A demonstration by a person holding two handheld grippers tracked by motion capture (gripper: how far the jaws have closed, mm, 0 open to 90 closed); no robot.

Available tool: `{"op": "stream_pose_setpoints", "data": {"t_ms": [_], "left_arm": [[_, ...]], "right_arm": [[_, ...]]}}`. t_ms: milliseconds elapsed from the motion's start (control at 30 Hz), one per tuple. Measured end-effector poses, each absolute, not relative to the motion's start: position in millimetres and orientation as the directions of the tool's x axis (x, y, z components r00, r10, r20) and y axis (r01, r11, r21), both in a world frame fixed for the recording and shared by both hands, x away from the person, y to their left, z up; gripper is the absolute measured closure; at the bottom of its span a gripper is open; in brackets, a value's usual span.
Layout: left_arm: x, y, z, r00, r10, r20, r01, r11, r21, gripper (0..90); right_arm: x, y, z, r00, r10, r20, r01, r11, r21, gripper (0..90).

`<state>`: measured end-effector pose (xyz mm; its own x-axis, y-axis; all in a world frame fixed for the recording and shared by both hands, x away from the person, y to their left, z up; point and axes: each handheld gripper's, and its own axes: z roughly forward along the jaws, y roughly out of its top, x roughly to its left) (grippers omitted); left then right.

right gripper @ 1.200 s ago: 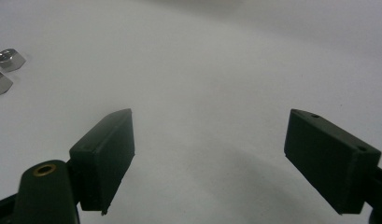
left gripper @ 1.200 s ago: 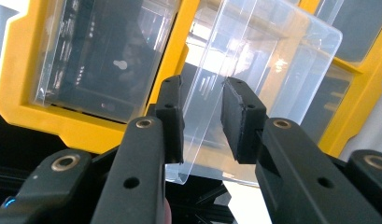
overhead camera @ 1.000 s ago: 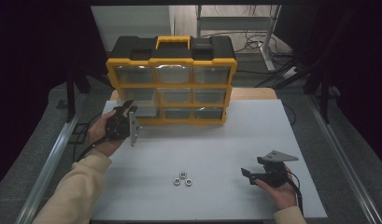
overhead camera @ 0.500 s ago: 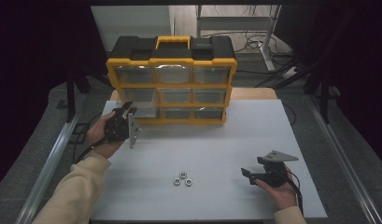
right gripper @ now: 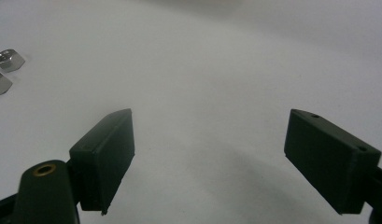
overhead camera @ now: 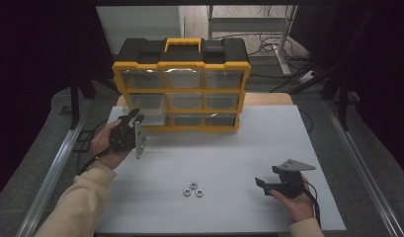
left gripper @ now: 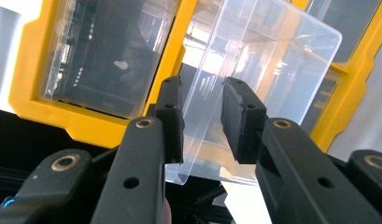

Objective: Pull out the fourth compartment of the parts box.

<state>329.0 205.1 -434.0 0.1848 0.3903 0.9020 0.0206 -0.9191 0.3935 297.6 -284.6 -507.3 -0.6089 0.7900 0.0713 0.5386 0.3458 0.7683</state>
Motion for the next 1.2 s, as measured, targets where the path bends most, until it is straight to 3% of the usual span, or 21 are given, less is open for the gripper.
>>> {"op": "stream_pose_setpoints", "data": {"t_ms": [1200], "left_arm": [[314.2, 206.1, -434.2, 0.187, 0.394, 0.900, 0.010, -0.917, 0.399, 69.7]], "right_arm": [[297.6, -284.4, -507.5, -0.609, 0.790, 0.071, 0.539, 0.347, 0.767, 16.8]]}}
